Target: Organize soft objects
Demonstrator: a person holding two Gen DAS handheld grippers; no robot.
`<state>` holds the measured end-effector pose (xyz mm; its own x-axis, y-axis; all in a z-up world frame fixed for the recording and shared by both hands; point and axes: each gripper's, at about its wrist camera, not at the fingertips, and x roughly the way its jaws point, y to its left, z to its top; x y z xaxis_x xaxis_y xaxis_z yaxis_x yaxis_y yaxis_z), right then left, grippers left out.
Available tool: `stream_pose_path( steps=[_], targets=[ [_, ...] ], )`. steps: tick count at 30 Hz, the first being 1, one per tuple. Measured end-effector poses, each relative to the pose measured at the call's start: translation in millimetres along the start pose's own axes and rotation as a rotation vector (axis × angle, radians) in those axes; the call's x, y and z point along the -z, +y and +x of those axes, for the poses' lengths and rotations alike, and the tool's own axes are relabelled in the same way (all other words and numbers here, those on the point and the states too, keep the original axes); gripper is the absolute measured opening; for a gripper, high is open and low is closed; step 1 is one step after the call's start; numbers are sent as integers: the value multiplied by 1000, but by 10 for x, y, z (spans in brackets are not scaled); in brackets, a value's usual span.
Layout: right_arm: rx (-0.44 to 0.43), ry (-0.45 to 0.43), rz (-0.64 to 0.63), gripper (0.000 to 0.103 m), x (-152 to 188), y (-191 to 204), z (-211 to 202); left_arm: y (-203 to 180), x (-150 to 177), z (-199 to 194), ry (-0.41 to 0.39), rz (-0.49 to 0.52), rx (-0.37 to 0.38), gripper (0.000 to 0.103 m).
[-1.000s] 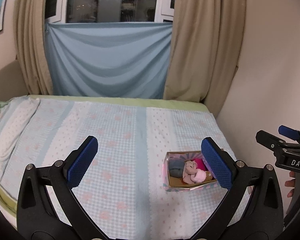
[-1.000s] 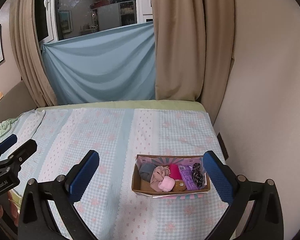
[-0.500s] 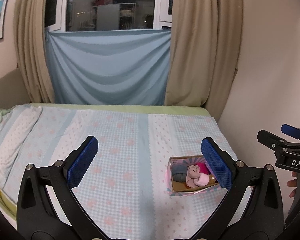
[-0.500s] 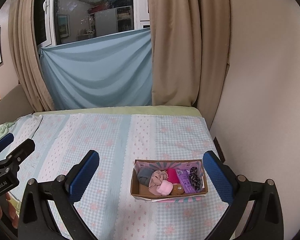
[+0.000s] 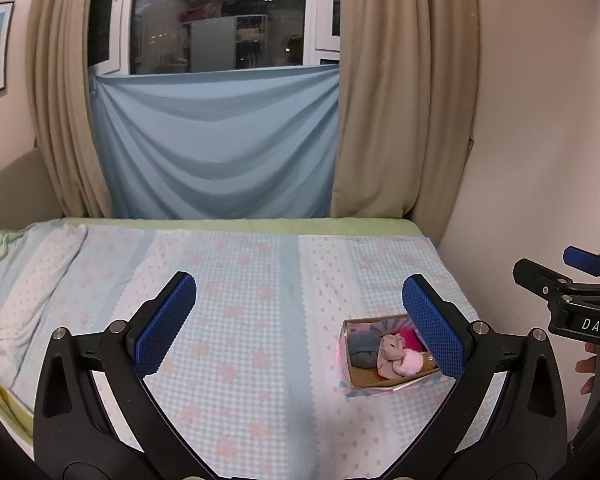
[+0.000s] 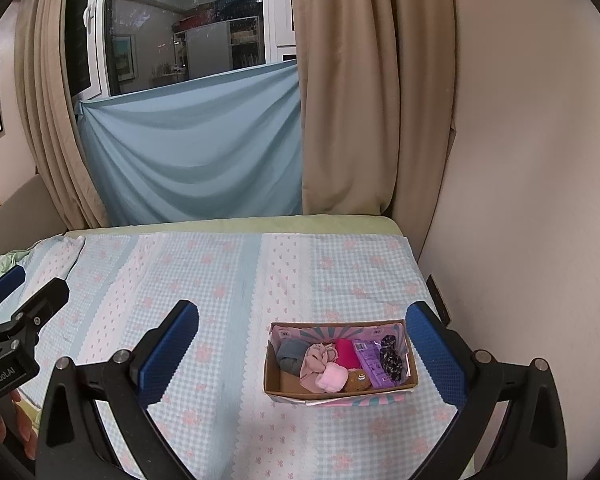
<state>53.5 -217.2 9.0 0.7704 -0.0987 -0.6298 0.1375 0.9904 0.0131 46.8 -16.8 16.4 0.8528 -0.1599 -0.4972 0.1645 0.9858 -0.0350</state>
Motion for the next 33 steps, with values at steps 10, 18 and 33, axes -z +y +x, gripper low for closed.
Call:
stream_pose_path(
  steps=[10,18,33],
  targets=[
    [0,-14,3,103,-29,-5,-35,-19,-24,-49,-17,15,10,103],
    [2,-24,3,103,-51,1,-48,-9,-34,-52,-19,18,19,103],
    [5,-35,2,103,-68,-18,-41,9,-41,-70,-47,25,-6,103]
  ],
)
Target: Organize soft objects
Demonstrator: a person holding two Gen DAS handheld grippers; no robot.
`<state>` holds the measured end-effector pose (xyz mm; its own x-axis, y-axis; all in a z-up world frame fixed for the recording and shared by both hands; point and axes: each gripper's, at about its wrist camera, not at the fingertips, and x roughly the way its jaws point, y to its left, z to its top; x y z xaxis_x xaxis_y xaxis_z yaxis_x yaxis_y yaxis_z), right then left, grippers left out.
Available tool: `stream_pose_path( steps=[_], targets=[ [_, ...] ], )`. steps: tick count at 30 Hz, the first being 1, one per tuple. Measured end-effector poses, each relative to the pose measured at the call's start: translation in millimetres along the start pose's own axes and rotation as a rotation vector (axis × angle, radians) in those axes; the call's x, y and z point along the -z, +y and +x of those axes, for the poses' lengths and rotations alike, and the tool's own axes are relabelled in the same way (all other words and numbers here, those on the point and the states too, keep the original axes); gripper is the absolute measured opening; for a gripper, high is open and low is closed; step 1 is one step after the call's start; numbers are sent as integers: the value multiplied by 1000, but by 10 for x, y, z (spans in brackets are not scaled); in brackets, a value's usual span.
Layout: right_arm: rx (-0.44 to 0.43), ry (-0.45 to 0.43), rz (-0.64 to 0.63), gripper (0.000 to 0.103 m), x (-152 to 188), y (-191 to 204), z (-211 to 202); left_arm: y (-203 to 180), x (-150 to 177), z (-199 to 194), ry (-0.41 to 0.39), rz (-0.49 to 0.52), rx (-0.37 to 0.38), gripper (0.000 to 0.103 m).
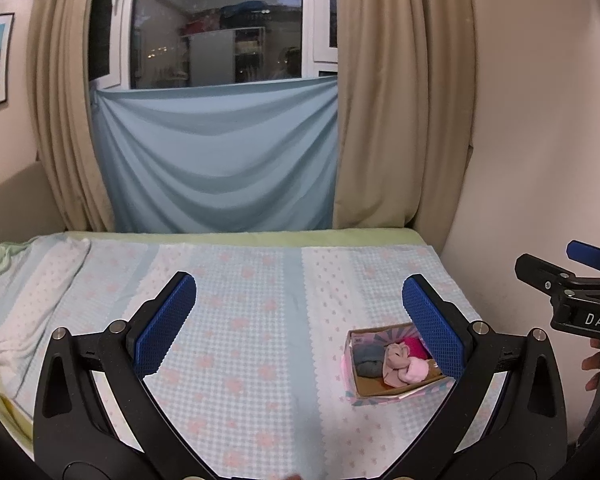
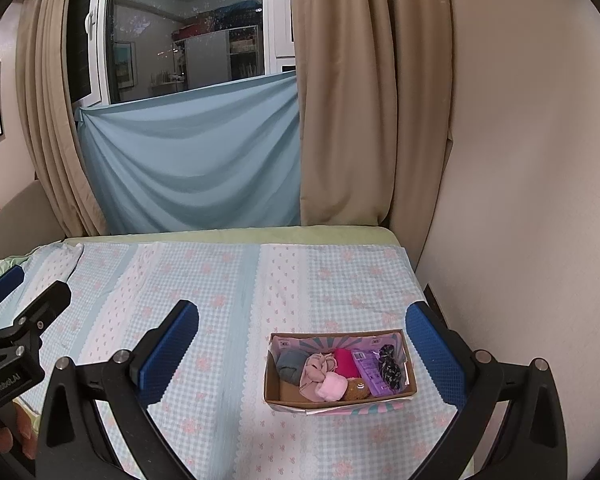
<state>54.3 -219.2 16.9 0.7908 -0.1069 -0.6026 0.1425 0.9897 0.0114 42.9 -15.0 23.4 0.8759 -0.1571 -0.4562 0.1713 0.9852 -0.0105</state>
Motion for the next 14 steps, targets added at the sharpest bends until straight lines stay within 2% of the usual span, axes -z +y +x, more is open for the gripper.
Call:
stream_pose_path(
  steps=[4,7,10,14],
  targets=[
    [1,0,1,103,-2,0,5,37,14,-25,-23,-18,25,103],
    [0,0,1,103,4,-3,8,74,7,-6,-34,-25,4,103],
    [-2,7,2,103,5,-4,29,97,12,62,-27,-25,-24,103],
    [-5,25,12,103,-18,0,143,173,25,200,-3,-39,-15,103]
  ],
)
